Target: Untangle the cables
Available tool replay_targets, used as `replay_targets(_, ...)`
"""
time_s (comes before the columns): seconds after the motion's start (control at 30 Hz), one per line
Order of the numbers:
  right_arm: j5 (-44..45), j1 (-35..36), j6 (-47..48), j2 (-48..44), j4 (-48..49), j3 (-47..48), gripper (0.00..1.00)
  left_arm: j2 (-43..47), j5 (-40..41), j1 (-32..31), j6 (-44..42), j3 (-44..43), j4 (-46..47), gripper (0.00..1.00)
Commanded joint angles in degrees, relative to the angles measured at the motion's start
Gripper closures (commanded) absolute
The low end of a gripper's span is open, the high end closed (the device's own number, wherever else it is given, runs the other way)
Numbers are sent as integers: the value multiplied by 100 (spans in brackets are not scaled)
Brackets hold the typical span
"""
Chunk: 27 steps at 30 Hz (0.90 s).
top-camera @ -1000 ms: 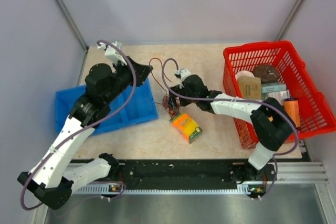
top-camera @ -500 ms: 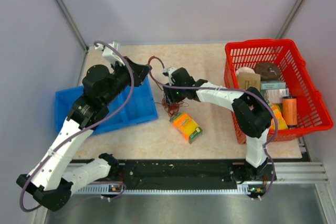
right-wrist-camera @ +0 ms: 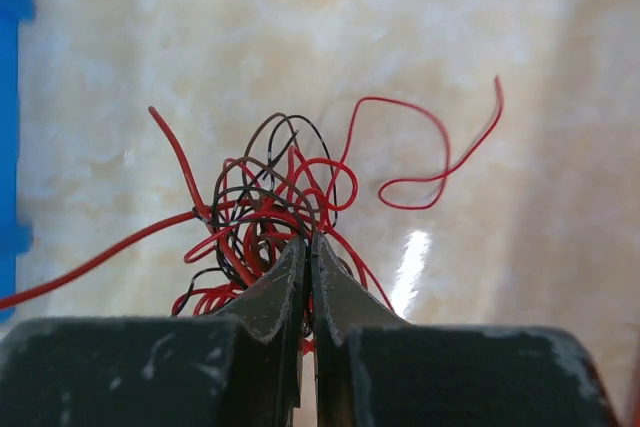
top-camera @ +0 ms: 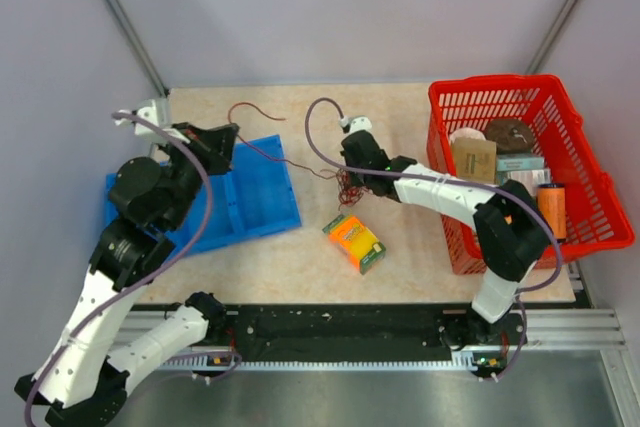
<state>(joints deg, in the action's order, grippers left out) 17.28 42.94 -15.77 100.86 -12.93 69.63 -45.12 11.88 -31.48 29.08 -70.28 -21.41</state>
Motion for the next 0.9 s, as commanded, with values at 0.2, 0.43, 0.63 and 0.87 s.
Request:
replay_targets(0.2,1929,-338,56,-664,335,306,100,1321,3407,2,-1860,59,40,100)
replay_targets(0.43,2034,-550,320,-427,317,377,100,1595,3717,-7,-2864,-398,-258,100)
replay_targets(0.63,2323,-550,417,-146,256,385,100,1454,3874,-7,-3365,-1118,-329,100)
replay_targets(0.87,2273,-558,584,162,-271,842,66,1314,2709,2,-2252,-1435,-494,100)
